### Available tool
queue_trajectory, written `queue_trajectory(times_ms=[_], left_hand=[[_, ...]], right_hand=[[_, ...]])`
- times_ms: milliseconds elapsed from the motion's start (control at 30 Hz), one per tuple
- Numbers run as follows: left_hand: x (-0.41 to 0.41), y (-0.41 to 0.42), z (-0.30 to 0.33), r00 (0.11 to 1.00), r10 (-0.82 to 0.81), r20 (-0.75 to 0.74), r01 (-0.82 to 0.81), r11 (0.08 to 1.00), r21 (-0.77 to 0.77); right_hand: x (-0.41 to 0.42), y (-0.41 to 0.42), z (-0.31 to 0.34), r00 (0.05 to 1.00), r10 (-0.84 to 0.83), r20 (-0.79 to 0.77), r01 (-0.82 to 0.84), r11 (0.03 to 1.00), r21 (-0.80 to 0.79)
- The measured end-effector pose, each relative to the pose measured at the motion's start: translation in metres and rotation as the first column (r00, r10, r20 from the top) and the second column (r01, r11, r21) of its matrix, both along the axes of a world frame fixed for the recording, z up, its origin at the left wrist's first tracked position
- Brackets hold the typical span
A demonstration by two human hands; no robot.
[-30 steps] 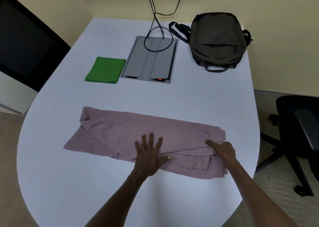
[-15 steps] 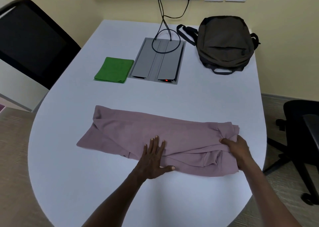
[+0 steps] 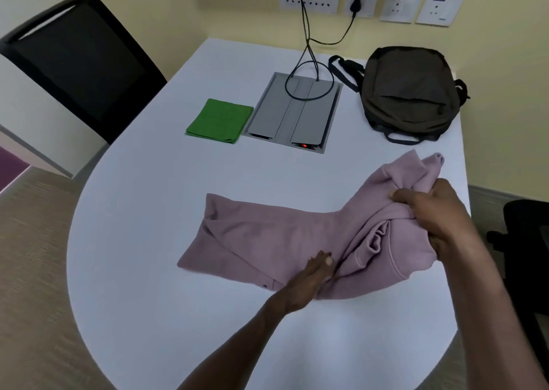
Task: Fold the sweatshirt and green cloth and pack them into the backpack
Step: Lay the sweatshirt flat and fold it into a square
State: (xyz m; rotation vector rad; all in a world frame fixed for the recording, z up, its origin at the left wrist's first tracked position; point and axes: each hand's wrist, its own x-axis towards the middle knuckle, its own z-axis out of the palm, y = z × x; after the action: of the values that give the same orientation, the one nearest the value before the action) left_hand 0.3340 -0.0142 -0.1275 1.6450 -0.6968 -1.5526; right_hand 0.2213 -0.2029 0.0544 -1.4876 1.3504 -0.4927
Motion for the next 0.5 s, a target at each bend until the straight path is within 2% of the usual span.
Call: queue_trajectory(times_ms=[33,67,100,133,167,233,267,300,333,367,500], left_hand=[[-0.003,-0.001,0.005,0.994,0.068,-0.090,-0.070,0.998,-0.011],[-0.002,-0.001,0.011,0.986,0.131,-0.103,-0.134,0.991,-0.023],[0.001,0.000,0.017,0.977,0.213,-0.031,-0.214,0.975,-0.063],[0.008,0.004,0.021,0.942,0.314,0.117,-0.300,0.946,-0.123],[0.019,0.011,0.019,0.853,0.433,0.291,-0.385,0.899,-0.208],[0.050,0.031,0.003,0.572,0.587,0.573,-0.465,0.807,-0.363],[0.067,0.042,-0.006,0.466,0.580,0.668,-0.481,0.800,-0.358],[0.084,0.053,-0.014,0.415,0.548,0.726,-0.495,0.806,-0.326],[0.097,0.062,-0.022,0.415,0.506,0.756,-0.504,0.820,-0.272],[0.107,0.070,-0.022,0.455,0.475,0.753,-0.497,0.837,-0.228],[0.125,0.087,-0.021,0.702,0.452,0.550,-0.506,0.860,-0.060]], right_hand=[[0.008,0.005,0.007,1.000,0.022,0.000,-0.022,0.999,-0.023],[0.015,0.011,0.014,0.999,0.048,-0.002,-0.048,0.998,-0.047],[0.022,0.016,0.018,0.998,0.065,-0.005,-0.066,0.995,-0.071],[0.030,0.023,0.023,0.997,0.078,-0.011,-0.079,0.992,-0.096],[0.039,0.030,0.028,0.995,0.094,-0.019,-0.096,0.987,-0.128],[0.059,0.045,0.031,0.988,0.145,-0.061,-0.155,0.966,-0.205],[0.071,0.054,0.032,0.979,0.179,-0.099,-0.198,0.952,-0.235],[0.084,0.063,0.030,0.966,0.215,-0.147,-0.247,0.933,-0.261],[0.098,0.072,0.025,0.948,0.253,-0.192,-0.299,0.913,-0.278],[0.111,0.082,0.019,0.930,0.286,-0.228,-0.346,0.893,-0.288],[0.164,0.122,-0.018,0.869,0.389,-0.307,-0.476,0.826,-0.302]])
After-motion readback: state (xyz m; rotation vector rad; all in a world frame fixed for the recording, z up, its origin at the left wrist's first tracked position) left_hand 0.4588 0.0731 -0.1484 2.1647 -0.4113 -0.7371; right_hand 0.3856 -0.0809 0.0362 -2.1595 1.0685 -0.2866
